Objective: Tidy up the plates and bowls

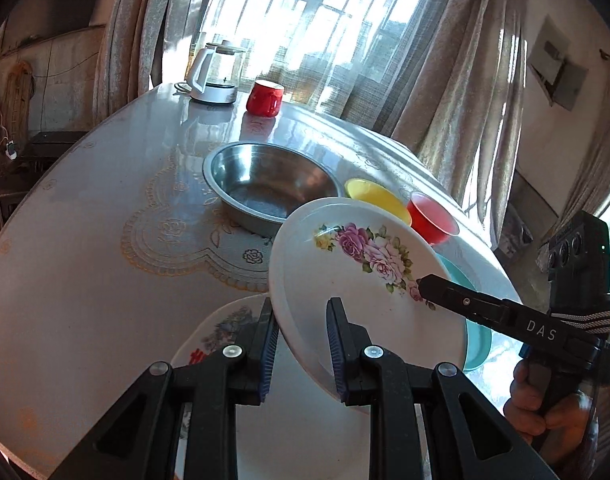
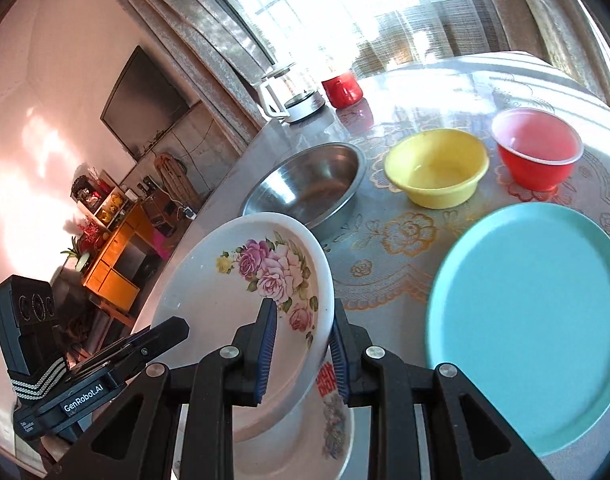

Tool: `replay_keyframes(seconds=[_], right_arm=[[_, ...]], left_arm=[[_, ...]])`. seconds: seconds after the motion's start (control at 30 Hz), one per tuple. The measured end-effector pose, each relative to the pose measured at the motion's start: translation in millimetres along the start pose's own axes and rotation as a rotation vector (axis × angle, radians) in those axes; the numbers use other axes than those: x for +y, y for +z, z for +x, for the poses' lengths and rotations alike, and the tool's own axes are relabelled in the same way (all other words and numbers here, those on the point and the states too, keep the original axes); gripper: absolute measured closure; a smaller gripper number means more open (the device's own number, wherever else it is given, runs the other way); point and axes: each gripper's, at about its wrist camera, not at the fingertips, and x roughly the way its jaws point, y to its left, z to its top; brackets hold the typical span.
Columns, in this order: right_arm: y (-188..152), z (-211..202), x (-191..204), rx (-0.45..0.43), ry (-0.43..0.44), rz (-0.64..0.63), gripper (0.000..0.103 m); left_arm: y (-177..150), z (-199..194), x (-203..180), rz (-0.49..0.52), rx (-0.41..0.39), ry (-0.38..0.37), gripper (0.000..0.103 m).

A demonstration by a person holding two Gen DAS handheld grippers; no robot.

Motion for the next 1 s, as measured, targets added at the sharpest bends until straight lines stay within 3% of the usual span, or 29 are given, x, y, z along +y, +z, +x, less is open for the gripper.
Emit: replay_keyframes(seconds=[0.43, 1.0], right_arm=[[-26.5, -63.5, -89.6, -0.117, -0.101, 0.181, 0.076], [-32.3, -70.9, -149.0, -0.149, -0.191, 0.281, 0.076]], left_arm=[[-12.9, 51.9, -87.9, 0.104, 0.119, -0.073, 0.080], [-10.2, 106.6, -137.2, 0.160, 0.211, -0.043, 0.080]])
